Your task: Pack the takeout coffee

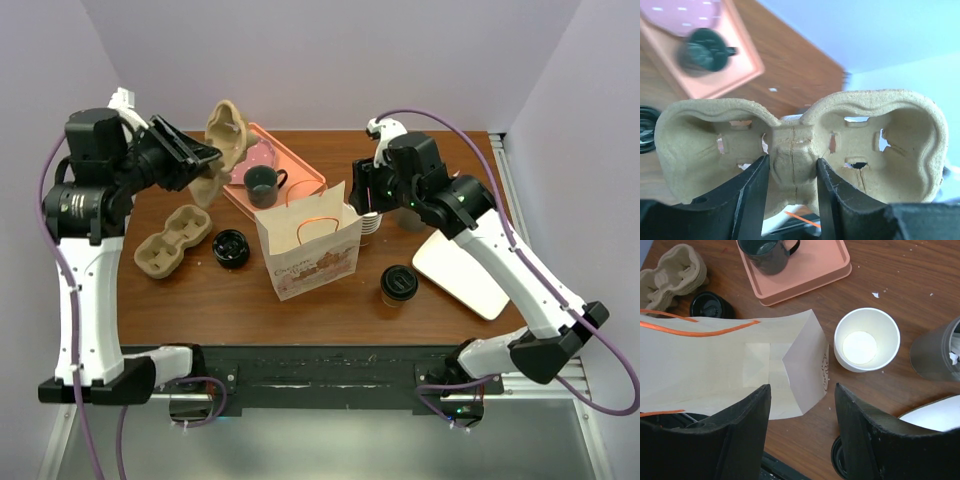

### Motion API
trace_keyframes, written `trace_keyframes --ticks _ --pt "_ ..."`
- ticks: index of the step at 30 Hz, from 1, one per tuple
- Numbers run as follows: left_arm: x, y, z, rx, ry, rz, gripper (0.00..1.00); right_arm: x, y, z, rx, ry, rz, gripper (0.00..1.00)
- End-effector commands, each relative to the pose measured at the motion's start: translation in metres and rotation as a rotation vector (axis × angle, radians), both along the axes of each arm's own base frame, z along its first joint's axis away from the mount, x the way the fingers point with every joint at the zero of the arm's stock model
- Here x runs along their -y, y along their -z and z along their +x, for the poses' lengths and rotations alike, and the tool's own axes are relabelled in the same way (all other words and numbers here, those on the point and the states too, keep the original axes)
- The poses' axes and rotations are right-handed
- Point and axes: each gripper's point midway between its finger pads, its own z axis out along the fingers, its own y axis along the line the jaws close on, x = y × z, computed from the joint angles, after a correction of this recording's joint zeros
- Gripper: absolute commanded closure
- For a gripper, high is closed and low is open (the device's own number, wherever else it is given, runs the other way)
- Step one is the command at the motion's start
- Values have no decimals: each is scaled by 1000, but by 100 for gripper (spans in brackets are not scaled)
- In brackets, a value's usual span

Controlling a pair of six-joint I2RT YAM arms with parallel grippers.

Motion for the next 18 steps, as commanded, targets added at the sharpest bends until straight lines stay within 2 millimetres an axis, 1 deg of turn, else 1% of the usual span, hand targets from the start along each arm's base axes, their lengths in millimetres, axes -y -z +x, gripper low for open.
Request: trace_keyframes --ticks 1,2,3,4,5,6,7,8,9,10,13,15,16,17,18 --pt "39 -55 -31 86 151 -264 68 -10 -6 1 21 -25 62 43" --pt "40 -58 -34 94 151 -286 68 -11 -4 2 23 -25 67 43" --pt "42 -73 -42 136 149 -334 69 -14 -4 2 23 -32 75 43" --pt "42 -77 -45 150 150 -357 69 -16 -3 3 22 -39 79 43" --pt "43 -73 -45 141 146 -380 69 -19 -3 3 22 -47 88 43" --pt "44 -84 -52 176 144 -418 69 -21 -2 4 20 -57 91 43" --pt "44 -75 -51 151 139 -436 69 -22 1 6 17 -57 87 43" --pt "45 -72 -53 143 140 -451 69 -23 1 6 19 -59 87 43" --pt "47 -76 -57 156 148 -479 69 -24 2 7 20 -62 85 43" --pt "49 -67 -56 132 157 -492 69 -24 2 8 23 -60 84 43" --pt "49 -66 -61 134 153 -505 69 -29 2 9 19 -79 93 43" --pt "47 -71 -64 145 142 -518 71 -29 7 10 11 -73 89 43" --pt "47 -70 -64 143 136 -523 71 -30 11 10 2 -69 86 43" --pt "46 -73 -66 161 135 -527 71 -29 18 11 -7 -62 78 44" --pt "46 -71 -65 152 128 -537 71 -29 20 10 -12 -62 77 44"
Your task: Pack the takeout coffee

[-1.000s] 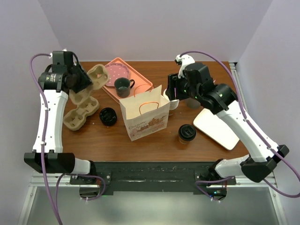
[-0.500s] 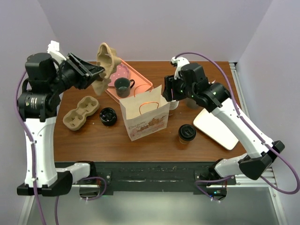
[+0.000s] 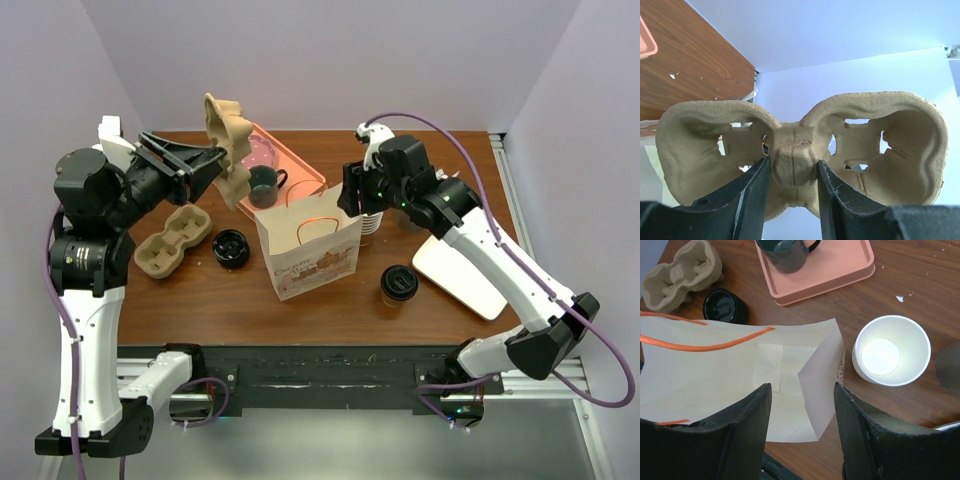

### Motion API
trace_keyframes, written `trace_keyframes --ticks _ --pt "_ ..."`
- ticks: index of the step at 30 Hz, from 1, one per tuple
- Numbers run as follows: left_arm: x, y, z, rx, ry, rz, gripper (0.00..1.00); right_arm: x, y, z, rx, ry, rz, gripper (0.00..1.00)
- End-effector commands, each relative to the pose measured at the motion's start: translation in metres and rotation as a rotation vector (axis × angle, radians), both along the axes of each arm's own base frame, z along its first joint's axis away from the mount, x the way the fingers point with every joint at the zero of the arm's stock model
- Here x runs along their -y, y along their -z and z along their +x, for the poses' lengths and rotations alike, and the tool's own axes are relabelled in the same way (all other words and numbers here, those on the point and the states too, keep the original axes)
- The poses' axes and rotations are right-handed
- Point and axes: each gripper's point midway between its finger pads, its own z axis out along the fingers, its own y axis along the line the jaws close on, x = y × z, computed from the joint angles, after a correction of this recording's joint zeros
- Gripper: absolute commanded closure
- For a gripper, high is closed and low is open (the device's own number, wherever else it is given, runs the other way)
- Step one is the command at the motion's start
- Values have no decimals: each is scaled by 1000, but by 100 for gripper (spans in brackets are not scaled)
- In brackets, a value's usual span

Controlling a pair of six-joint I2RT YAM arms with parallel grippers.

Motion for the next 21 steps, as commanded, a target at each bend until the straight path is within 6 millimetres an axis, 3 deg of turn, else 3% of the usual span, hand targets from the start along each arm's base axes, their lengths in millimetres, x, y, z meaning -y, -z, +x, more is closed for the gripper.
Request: trace_keyframes --ticks 1,6,13,15,19,21 --pt "15 -14 -19 25 99 -91 71 -6 7 4 -4 -1 21 44" --pt "18 -8 -19 24 115 -104 71 -7 17 6 -27 5 4 44" --pt "26 18 -14 -14 144 -88 72 -10 23 9 -45 17 13 50" --pt "33 18 -14 -8 163 -103 73 -12 23 10 -49 26 28 56" --pt "53 21 -15 -11 203 -113 73 -18 22 6 -76 24 68 82" --pt "69 22 -18 -17 237 -125 73 -20 19 4 -89 39 96 87"
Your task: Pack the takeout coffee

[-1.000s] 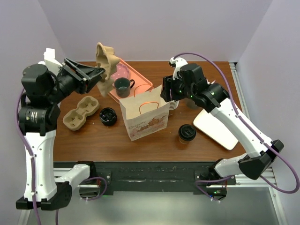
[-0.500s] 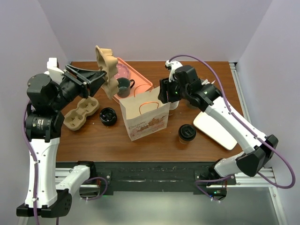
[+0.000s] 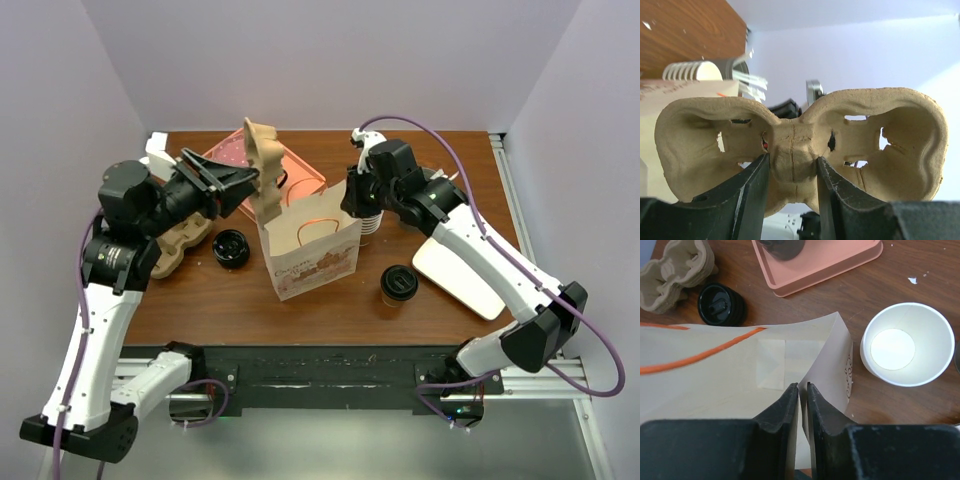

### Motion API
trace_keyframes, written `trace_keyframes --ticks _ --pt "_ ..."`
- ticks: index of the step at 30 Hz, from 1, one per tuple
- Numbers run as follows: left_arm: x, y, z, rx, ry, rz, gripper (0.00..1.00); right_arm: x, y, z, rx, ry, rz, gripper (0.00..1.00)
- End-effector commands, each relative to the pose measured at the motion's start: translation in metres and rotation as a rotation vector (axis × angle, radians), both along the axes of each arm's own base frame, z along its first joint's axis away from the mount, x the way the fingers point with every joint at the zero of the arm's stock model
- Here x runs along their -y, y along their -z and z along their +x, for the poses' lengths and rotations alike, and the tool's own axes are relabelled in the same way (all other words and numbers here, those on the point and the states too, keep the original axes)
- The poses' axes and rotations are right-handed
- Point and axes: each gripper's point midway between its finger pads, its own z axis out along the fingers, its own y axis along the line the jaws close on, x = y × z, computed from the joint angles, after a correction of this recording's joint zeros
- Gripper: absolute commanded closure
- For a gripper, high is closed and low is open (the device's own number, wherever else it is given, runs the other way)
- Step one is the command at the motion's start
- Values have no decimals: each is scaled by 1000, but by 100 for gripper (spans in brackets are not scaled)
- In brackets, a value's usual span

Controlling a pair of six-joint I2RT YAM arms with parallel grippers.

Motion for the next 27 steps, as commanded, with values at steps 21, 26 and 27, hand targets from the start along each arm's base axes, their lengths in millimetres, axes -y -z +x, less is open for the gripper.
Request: trace_keyframes --ticks 21,26,27 --pt "44 10 -27 -2 158 -34 74 -6 -5 -9 -34 75 131 89" --pt "44 28 -22 -11 144 -26 75 -5 -6 -10 -35 82 143 89" --pt "44 31 -21 -10 144 -21 75 -6 -6 -11 -35 78 142 89"
